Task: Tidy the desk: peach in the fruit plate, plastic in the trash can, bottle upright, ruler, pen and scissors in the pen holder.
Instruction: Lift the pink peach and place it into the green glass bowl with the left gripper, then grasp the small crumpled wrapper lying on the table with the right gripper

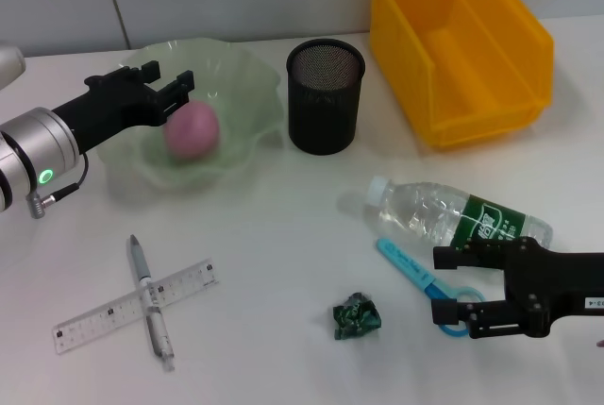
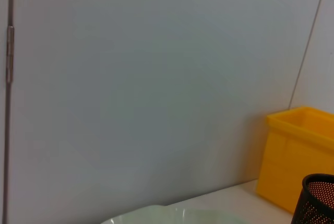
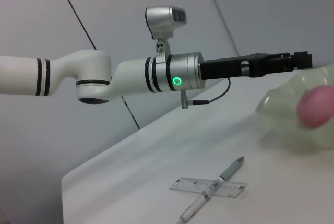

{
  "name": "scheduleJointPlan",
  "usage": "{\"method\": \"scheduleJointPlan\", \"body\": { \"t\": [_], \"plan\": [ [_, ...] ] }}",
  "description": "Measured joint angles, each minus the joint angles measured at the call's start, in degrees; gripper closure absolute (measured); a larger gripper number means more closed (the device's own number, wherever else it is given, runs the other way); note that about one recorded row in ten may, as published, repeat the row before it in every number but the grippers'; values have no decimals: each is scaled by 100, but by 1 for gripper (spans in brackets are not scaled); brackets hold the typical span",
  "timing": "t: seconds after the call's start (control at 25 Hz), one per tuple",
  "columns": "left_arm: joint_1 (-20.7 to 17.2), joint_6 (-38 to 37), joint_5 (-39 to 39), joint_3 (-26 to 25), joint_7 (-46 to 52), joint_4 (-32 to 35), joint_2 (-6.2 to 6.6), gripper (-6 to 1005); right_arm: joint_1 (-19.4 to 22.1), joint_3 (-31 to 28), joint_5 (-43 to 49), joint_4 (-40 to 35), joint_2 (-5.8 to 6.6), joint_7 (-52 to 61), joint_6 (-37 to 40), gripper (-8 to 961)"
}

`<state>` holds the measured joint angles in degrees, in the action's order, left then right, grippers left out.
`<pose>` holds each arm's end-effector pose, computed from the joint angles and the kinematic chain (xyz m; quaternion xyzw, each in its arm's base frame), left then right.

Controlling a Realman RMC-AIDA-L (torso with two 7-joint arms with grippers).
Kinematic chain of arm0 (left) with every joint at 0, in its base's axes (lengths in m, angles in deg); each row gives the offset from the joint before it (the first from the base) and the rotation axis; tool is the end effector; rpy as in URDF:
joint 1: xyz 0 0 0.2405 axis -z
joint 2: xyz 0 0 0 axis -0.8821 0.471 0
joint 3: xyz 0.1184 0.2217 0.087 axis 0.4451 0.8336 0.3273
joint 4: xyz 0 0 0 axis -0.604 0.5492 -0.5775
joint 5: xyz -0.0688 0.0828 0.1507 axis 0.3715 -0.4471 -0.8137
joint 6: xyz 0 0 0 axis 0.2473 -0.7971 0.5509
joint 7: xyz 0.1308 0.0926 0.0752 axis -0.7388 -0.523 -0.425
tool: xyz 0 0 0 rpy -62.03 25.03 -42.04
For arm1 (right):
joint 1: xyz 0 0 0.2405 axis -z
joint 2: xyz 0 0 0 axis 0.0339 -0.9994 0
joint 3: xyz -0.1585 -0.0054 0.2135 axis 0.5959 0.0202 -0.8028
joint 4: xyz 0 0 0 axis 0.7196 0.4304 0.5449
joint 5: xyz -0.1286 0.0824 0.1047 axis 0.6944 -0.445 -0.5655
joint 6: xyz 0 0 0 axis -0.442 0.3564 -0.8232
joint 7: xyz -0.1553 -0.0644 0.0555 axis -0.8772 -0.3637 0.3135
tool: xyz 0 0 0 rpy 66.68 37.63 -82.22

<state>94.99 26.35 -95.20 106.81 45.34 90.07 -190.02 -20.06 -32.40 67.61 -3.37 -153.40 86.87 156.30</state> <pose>-0.2422 0.4144 -0.0512 -0.8529 -0.2899 -0.2518 0.3539 0.2756 0.2494 -0.0204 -0.9232 0.2630 0.2763 0.0473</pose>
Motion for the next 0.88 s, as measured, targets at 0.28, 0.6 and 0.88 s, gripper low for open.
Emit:
{"method": "scheduleJointPlan", "body": {
  "t": [0.28, 0.6, 0.88],
  "plan": [
    [-7, -38, 3, 3, 31, 2, 5, 272, 4, 0, 0, 0, 0, -8, 44, 139],
    [-254, -2164, -128, -63, 844, 304, 247, 216, 3, -37, 0, -3, 1, -12, 32, 139],
    [-551, -3934, -657, -67, 1498, 375, 639, 214, 3, -54, 0, -18, 33, -11, 43, 138]
  ]
}}
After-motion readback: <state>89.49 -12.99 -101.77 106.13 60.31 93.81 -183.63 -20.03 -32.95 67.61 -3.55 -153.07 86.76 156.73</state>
